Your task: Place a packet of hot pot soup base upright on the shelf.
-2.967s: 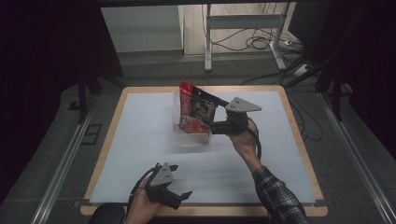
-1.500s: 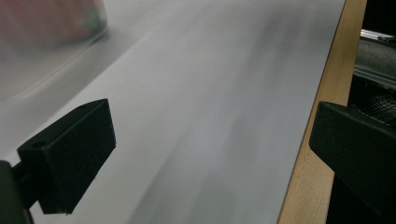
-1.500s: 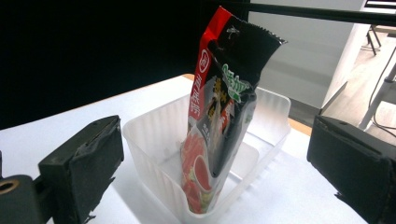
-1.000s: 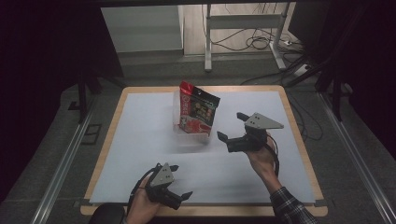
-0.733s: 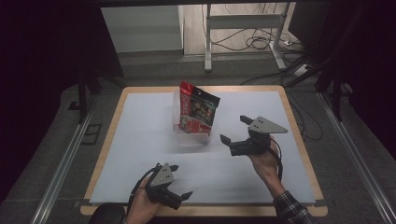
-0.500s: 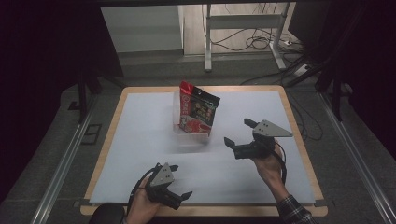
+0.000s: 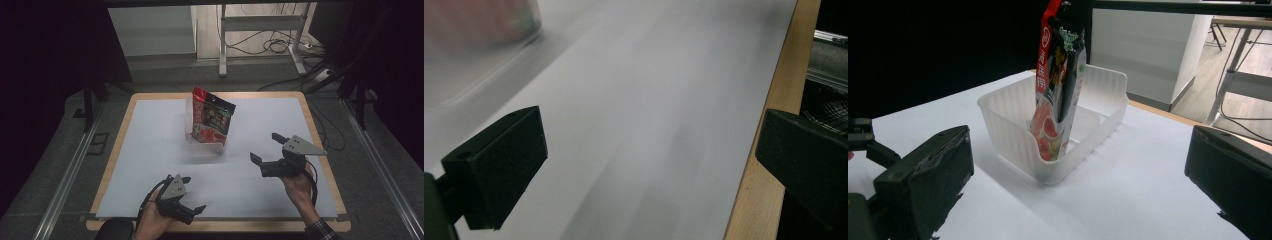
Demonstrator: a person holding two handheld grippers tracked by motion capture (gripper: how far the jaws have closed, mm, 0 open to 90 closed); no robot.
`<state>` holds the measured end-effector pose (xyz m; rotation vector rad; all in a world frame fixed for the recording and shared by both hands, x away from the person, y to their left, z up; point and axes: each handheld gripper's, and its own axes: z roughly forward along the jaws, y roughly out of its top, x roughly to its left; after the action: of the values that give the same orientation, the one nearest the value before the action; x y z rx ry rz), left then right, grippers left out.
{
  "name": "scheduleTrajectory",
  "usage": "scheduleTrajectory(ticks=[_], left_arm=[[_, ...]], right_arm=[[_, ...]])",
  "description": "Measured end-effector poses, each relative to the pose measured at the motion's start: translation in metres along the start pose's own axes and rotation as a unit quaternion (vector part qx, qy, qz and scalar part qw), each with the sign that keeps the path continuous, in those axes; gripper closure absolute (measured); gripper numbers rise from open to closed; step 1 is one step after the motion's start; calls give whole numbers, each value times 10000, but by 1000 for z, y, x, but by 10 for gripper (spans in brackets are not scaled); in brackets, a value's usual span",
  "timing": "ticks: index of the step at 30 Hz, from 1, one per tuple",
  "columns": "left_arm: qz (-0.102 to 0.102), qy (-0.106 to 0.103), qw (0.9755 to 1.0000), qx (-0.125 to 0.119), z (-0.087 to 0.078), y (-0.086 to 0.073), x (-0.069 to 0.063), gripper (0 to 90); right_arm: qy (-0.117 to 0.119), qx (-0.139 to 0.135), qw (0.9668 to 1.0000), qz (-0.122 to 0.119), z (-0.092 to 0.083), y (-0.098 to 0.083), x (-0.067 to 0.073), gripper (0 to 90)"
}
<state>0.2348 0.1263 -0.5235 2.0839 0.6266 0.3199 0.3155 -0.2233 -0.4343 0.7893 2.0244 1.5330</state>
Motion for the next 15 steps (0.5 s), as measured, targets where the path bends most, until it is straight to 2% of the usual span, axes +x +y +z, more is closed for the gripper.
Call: scheduleTrajectory(ticks=[15], left_arm=[[-7,2,10000,5,0,0,0,2]], right_arm=[[-147,124,9998,-110,-23,-13,5,0]])
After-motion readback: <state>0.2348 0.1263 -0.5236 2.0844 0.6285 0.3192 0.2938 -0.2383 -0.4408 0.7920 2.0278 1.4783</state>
